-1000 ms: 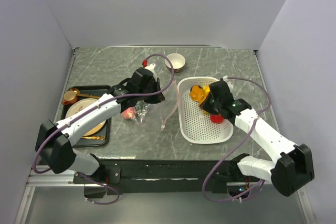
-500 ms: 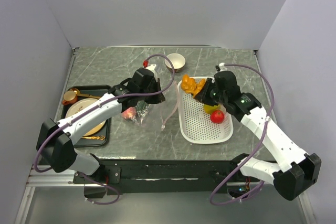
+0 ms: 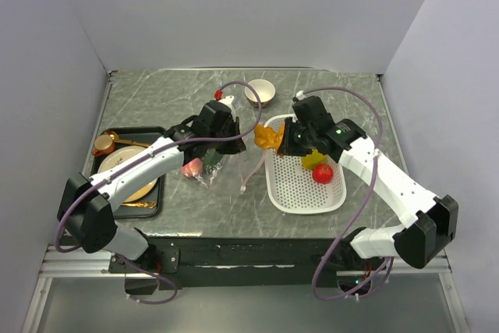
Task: Place the food in the zip-top bag and seal the zipper
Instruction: Place the fake vegetable in the zipper food storage bag.
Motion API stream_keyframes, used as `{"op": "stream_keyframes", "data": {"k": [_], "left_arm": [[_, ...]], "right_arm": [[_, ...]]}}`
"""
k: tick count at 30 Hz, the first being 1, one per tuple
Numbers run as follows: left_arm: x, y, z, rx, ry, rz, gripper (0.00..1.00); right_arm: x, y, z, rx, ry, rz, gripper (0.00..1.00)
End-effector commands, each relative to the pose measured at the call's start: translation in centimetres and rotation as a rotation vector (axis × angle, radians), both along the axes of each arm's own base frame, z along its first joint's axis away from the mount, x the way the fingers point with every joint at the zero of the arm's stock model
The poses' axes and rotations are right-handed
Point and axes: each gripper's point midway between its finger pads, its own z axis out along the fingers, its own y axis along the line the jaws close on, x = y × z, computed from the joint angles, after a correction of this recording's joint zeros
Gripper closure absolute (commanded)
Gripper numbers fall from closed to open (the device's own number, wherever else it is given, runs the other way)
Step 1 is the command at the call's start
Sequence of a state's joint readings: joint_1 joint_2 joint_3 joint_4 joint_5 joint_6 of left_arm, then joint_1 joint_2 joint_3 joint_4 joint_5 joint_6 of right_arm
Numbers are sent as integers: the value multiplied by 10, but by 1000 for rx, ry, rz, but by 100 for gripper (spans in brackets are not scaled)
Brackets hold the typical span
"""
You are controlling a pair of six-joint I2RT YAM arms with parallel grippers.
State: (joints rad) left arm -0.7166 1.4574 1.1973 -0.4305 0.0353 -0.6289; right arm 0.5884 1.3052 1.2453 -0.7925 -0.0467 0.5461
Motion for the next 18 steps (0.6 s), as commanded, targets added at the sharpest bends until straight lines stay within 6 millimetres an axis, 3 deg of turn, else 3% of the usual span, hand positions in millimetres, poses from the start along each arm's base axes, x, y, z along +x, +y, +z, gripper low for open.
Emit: {"op": "stream_keyframes", "data": {"k": [1,7,13,18], "left_arm": [[9,-6,23,-33,-62,-4,99],[10,-6,22,-33,-60,3,99],[10,-8,20,-27,-61,-2,99],[9,-12,24,-6,-68,-13,99]], "right_arm": [[-7,1,8,-22,15,38,100],[-12,2,2,-59,48,72,100],[-13,17,2,-62,59,122,100],[-13,21,-13,-120,94,133,100]]}}
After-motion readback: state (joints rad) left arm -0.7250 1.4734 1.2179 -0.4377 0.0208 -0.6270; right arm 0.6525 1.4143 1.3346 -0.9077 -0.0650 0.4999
